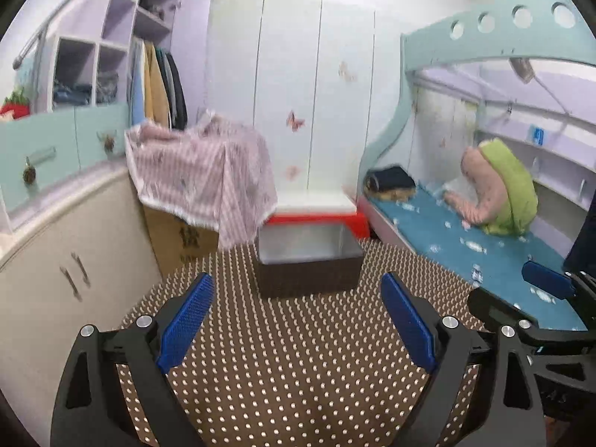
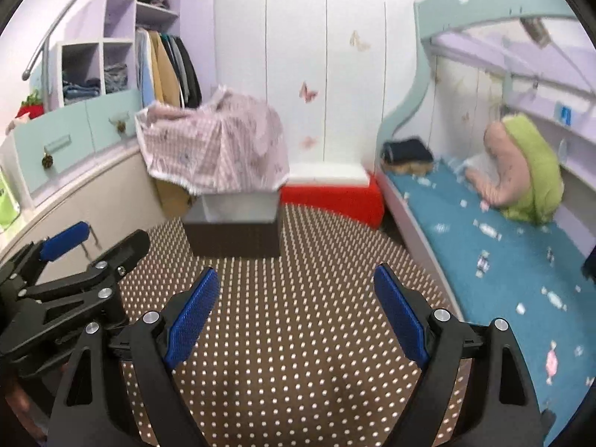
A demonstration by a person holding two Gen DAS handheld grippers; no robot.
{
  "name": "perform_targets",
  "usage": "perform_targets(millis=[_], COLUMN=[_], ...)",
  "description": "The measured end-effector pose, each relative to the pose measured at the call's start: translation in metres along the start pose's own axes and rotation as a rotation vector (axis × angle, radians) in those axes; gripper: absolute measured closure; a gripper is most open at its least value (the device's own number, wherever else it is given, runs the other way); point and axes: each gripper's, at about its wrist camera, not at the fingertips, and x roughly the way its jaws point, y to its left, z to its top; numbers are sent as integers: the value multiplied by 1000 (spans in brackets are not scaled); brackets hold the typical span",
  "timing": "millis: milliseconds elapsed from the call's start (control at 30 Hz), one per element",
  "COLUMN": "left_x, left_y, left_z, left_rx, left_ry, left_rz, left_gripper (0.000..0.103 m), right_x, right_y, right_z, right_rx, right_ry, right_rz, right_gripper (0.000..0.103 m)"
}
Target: Organize jewelry
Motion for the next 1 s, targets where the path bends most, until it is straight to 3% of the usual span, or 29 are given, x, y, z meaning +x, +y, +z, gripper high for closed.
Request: perform_targets(millis=[200,1000], left_x=[-26,-26], left_y=[2,2], left_z=[12,10], left_rx=[-4,-3], left_ry=[-130,-114], left_rz=[42,23], left_gripper=[9,9], right_x=[-24,-24], right_y=[5,5], right_z=[11,14], right_rx=[-14,-14], right_ry=[-74,-70], right_rz=[3,9], right_gripper=[16,16])
